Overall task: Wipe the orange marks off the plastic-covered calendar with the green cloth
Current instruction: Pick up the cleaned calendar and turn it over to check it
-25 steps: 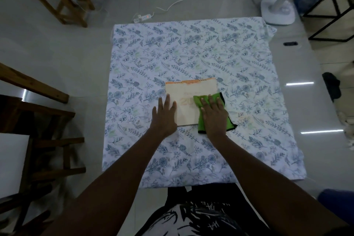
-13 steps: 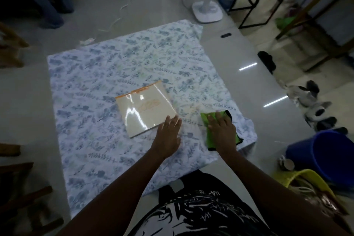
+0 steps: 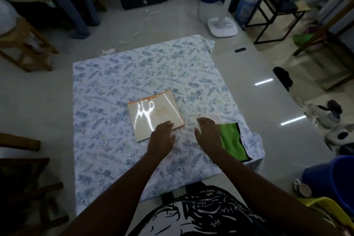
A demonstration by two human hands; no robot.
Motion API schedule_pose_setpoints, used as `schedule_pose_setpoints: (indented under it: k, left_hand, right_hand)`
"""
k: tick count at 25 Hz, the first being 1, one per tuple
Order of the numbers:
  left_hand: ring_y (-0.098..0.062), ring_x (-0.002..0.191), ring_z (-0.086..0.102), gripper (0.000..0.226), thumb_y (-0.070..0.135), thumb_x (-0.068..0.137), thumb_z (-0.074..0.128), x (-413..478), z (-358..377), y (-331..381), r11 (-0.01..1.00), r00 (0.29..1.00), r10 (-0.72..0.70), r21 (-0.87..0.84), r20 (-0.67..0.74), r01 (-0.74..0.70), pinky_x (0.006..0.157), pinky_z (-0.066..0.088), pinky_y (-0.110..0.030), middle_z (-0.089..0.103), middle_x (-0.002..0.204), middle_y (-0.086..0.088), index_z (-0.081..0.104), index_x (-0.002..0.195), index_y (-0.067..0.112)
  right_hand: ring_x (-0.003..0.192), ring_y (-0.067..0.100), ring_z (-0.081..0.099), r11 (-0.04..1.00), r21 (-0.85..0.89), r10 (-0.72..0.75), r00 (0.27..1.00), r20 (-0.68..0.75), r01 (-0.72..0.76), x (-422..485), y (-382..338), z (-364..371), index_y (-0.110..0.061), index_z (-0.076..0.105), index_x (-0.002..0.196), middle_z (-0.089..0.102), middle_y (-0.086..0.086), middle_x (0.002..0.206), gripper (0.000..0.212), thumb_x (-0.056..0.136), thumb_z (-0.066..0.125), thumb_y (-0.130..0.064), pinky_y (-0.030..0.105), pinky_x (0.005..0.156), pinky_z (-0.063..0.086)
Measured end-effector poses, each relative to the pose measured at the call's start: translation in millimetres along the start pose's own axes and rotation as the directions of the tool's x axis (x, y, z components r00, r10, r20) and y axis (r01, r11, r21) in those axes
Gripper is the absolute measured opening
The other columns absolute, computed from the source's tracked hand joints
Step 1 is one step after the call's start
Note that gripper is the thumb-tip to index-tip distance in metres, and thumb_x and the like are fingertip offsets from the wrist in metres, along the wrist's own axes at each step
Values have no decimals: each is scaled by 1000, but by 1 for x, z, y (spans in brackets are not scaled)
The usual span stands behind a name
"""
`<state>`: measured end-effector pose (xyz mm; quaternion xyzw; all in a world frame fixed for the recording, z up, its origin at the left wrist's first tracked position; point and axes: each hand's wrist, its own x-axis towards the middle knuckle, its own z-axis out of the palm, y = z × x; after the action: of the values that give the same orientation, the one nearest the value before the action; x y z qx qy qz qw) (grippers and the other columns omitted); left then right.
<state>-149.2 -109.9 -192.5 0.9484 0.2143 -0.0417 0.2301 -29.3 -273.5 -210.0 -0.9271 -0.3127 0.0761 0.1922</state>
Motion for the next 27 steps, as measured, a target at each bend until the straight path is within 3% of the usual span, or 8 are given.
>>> schedule_pose_setpoints:
  k: [3, 6, 10, 13, 17, 21, 27]
  left_hand:
    - [-31, 128, 49, 47, 26, 91, 58, -3, -23, -28, 984, 983, -177, -38, -44, 176, 102, 46, -47, 52, 142, -10, 52, 135, 9]
    - [-31, 131, 44, 50, 27, 93, 57, 1, -46, -54, 931, 933, -353, -125, -65, 343, 108, 40, -46, 47, 145, -12, 47, 138, 8]
    - [-40, 121, 52, 56, 36, 87, 55, 28, -49, -101, 767, 807, -590, -290, 34, 572, 103, 44, -49, 53, 133, -25, 48, 129, -1]
    - [-38, 113, 58, 50, 35, 88, 54, 43, -52, -110, 674, 774, -626, -432, 95, 599, 97, 49, -49, 61, 123, -23, 50, 126, 1]
    - [-37, 108, 60, 33, 21, 95, 47, 48, -69, -100, 554, 713, -699, -592, 52, 586, 88, 48, -40, 64, 113, -22, 58, 115, -2]
    - [-32, 114, 59, 35, 18, 95, 49, 43, -72, -103, 490, 641, -767, -660, -17, 569, 97, 46, -38, 65, 123, -17, 60, 124, 2]
    - [-25, 99, 63, 33, 25, 90, 64, 47, -78, -108, 379, 616, -786, -746, 53, 547, 83, 49, -33, 67, 108, -8, 60, 116, 5]
  right_hand:
    - [113, 39, 55, 994, 112, -17, 994, 109, 5, 34, -39, 0, 0, 58, 125, 61, 19, 123, 39, 90, 58, -17, 48, 95, 45]
    - [118, 37, 50, 976, 203, 24, 971, 237, -73, 71, -69, 6, 1, 53, 130, 55, 21, 127, 41, 92, 55, -17, 48, 101, 43]
    - [102, 37, 61, 934, 254, 164, 932, 325, -252, 119, -86, 23, 5, 60, 108, 63, 24, 108, 32, 87, 56, -19, 44, 88, 53]
    - [88, 33, 60, 895, 267, 256, 903, 345, -356, 140, -91, 28, 10, 60, 94, 62, 21, 92, 28, 86, 53, -16, 39, 76, 50]
    - [72, 21, 50, 848, 310, 267, 853, 448, -429, 151, -94, 16, -12, 55, 80, 52, 6, 75, 12, 89, 48, -11, 30, 66, 39]
    - [60, 20, 47, 799, 395, 304, 872, 384, -453, 153, -91, 15, -12, 54, 61, 52, 7, 62, 25, 86, 54, -11, 28, 59, 35]
    - [71, 21, 57, 752, 471, 299, 875, 382, -462, 154, -87, 9, -10, 65, 79, 62, 2, 73, 13, 88, 57, -16, 37, 69, 48]
